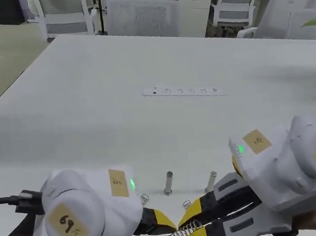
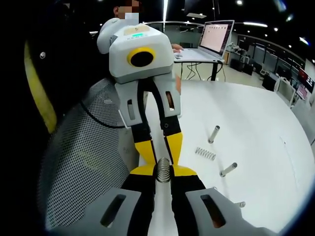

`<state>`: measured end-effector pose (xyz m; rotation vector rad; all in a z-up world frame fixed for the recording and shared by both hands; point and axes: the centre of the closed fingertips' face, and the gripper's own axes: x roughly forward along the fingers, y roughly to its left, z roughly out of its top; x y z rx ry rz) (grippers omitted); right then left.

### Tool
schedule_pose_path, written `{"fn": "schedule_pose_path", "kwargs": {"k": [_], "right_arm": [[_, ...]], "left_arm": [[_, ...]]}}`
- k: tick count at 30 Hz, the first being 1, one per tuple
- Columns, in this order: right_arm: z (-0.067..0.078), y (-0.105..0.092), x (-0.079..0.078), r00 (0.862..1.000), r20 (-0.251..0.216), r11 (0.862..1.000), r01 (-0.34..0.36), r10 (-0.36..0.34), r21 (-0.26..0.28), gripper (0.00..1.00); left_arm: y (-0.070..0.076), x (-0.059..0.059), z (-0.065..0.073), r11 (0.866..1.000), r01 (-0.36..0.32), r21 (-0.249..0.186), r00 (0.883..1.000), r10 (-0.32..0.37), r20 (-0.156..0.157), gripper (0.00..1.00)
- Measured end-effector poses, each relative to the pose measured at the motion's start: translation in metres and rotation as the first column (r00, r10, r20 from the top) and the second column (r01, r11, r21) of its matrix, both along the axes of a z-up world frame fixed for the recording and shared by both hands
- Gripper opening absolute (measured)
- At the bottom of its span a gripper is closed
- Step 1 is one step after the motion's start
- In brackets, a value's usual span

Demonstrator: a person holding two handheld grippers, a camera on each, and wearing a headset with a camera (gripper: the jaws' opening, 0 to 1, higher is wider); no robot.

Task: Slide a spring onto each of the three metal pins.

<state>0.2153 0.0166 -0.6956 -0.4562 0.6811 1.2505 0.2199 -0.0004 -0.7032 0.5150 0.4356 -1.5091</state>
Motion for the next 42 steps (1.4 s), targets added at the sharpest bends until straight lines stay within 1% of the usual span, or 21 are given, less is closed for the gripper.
{"fn": "schedule_pose_path", "kwargs": {"k": [8, 11, 14, 19, 22, 26, 28, 34, 37, 39, 42], "right_arm": [[0.001, -0.003, 0.003, 1.000, 0.003, 1.000, 0.000, 0.000, -0.016, 0.09], [0.001, -0.005, 0.004, 1.000, 0.006, 1.000, 0.005, -0.005, -0.023, 0.09], [0.001, -0.007, 0.005, 1.000, 0.005, 1.000, 0.010, -0.010, -0.026, 0.09], [0.001, -0.012, 0.008, 1.000, 0.011, 0.999, 0.025, -0.025, -0.040, 0.09], [0.001, -0.015, 0.009, 0.999, 0.016, 0.998, 0.033, -0.032, -0.044, 0.09], [0.002, -0.019, 0.012, 0.999, 0.021, 0.998, 0.045, -0.044, -0.052, 0.09], [0.002, -0.022, 0.013, 0.998, 0.021, 0.997, 0.053, -0.052, -0.052, 0.09], [0.002, -0.029, 0.015, 0.997, 0.026, 0.996, 0.072, -0.071, -0.061, 0.09], [0.002, -0.033, 0.016, 0.996, 0.026, 0.995, 0.082, -0.080, -0.063, 0.09], [0.002, -0.034, 0.017, 0.996, 0.026, 0.994, 0.087, -0.085, -0.066, 0.09], [0.001, -0.036, 0.017, 0.996, 0.025, 0.993, 0.092, -0.090, -0.070, 0.09]], "left_arm": [[-0.001, 0.005, 0.002, 0.999, -0.022, -0.025, 1.000, 0.021, -0.015, 0.08], [-0.001, 0.006, 0.003, 0.999, -0.031, -0.031, 0.999, 0.030, -0.023, 0.12], [-0.001, 0.007, 0.004, 0.999, -0.035, -0.042, 0.999, 0.034, -0.030, 0.12], [0.000, 0.009, 0.005, 0.998, -0.047, -0.052, 0.998, 0.045, -0.040, 0.19], [0.001, 0.011, 0.005, 0.997, -0.053, -0.056, 0.998, 0.051, -0.047, 0.20], [0.004, 0.012, 0.005, 0.996, -0.064, -0.065, 0.996, 0.060, -0.064, 0.28], [0.006, 0.014, 0.007, 0.994, -0.074, -0.074, 0.995, 0.069, -0.068, 0.31], [0.013, 0.019, 0.010, 0.991, -0.108, -0.082, 0.992, 0.101, -0.079, 0.34], [0.020, 0.021, 0.006, 0.989, -0.127, -0.078, 0.989, 0.120, -0.089, 0.38], [0.027, 0.023, 0.003, 0.987, -0.144, -0.073, 0.985, 0.136, -0.103, 0.39], [0.034, 0.027, 0.001, 0.983, -0.167, -0.070, 0.982, 0.160, -0.104, 0.40]]}}
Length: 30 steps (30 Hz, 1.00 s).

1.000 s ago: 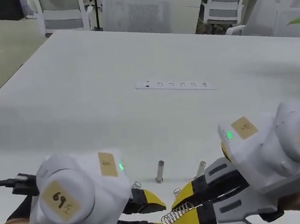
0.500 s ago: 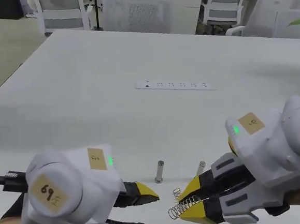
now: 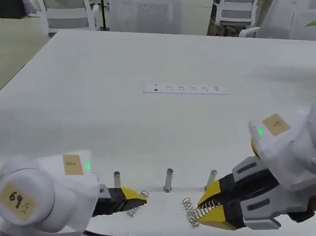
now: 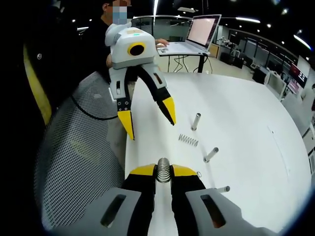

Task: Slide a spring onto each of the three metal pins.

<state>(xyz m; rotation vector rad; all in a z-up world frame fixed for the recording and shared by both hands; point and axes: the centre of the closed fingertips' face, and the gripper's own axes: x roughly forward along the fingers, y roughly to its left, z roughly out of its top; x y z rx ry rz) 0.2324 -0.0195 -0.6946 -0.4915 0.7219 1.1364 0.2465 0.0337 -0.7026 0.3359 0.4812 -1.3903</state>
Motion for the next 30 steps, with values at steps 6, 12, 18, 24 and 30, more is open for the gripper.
{"fn": "schedule_pose_path", "kwargs": {"k": [6, 12, 18, 24, 30], "right_arm": [[0.000, -0.004, 0.001, 1.000, 0.003, 1.000, 0.007, -0.007, -0.013, 0.09], [-0.001, -0.010, 0.003, 1.000, 0.002, 1.000, 0.022, -0.022, -0.021, 0.09], [0.000, -0.014, 0.005, 0.999, 0.005, 0.999, 0.039, -0.039, -0.026, 0.09], [0.003, -0.021, 0.008, 0.998, 0.009, 0.998, 0.058, -0.058, -0.027, 0.09], [0.006, -0.027, 0.013, 0.997, 0.012, 0.996, 0.080, -0.080, -0.028, 0.09]], "left_arm": [[0.013, 0.008, 0.000, 0.998, -0.058, -0.018, 0.998, 0.058, -0.014, 0.44], [0.027, 0.013, -0.002, 0.994, -0.110, -0.024, 0.993, 0.110, -0.033, 0.48], [0.035, 0.018, 0.000, 0.987, -0.155, -0.042, 0.987, 0.153, -0.043, 0.51], [0.043, 0.018, 0.000, 0.981, -0.188, -0.050, 0.981, 0.186, -0.056, 0.55], [0.047, 0.018, 0.000, 0.975, -0.215, -0.061, 0.975, 0.211, -0.066, 0.60]]}}
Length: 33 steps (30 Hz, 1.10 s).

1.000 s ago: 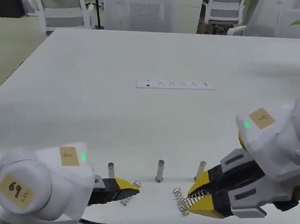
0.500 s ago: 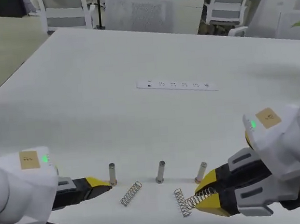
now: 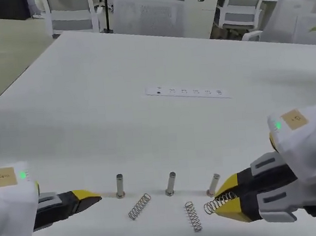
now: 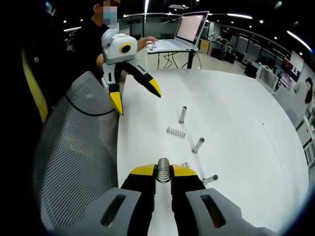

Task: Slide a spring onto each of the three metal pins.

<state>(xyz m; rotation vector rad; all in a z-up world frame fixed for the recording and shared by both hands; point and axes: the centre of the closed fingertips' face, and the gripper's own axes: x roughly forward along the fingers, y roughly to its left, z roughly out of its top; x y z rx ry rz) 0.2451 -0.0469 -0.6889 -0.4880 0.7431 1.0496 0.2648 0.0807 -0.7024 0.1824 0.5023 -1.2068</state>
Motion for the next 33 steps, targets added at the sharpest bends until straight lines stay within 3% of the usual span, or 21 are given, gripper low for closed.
{"fn": "schedule_pose_path", "kwargs": {"k": [19, 33], "right_arm": [[0.015, -0.025, 0.022, 0.998, 0.027, 0.998, 0.060, -0.059, -0.027, 0.09], [0.008, -0.035, 0.035, 0.999, 0.001, 0.991, 0.048, -0.049, -0.127, 0.09]], "left_arm": [[0.005, 0.002, 0.003, 0.998, -0.049, -0.041, 0.999, 0.049, 0.004, 0.69], [0.007, 0.001, 0.001, 0.997, -0.059, -0.049, 0.998, 0.059, 0.004, 0.70]]}}
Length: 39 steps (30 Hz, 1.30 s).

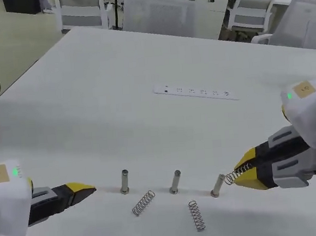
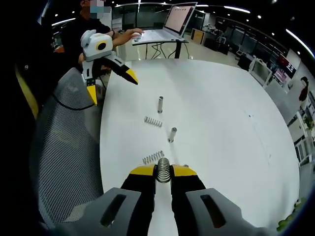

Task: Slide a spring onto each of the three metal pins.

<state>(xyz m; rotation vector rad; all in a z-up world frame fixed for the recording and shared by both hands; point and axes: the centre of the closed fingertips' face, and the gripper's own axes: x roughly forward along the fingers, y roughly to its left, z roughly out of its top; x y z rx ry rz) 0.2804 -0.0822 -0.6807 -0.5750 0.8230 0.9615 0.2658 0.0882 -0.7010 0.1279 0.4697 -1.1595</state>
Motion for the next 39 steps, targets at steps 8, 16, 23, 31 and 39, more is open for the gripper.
{"fn": "schedule_pose_path", "kwargs": {"k": [8, 16, 23, 31, 39], "right_arm": [[-0.004, -0.006, 0.010, 1.000, -0.025, 0.998, -0.016, 0.015, -0.057, 0.09], [-0.011, -0.013, 0.023, 0.998, -0.050, 0.990, -0.034, 0.027, -0.133, 0.09], [-0.016, -0.015, 0.026, 0.996, -0.077, 0.986, -0.048, 0.036, -0.161, 0.09], [-0.023, -0.021, 0.032, 0.993, -0.111, 0.976, -0.067, 0.044, -0.206, 0.09], [-0.027, -0.020, 0.035, 0.990, -0.130, 0.973, -0.082, 0.054, -0.217, 0.09]], "left_arm": [[-0.001, 0.001, 0.000, 1.000, 0.005, -0.003, 1.000, -0.005, 0.002, 0.70], [-0.001, 0.000, -0.001, 1.000, 0.011, -0.002, 1.000, -0.011, 0.004, 0.70], [-0.002, 0.000, -0.001, 1.000, 0.014, 0.002, 1.000, -0.014, 0.003, 0.70], [-0.002, 0.000, -0.002, 1.000, 0.016, 0.008, 1.000, -0.016, 0.002, 0.70], [-0.001, 0.002, -0.002, 1.000, 0.007, 0.006, 1.000, -0.007, -0.002, 0.70]]}}
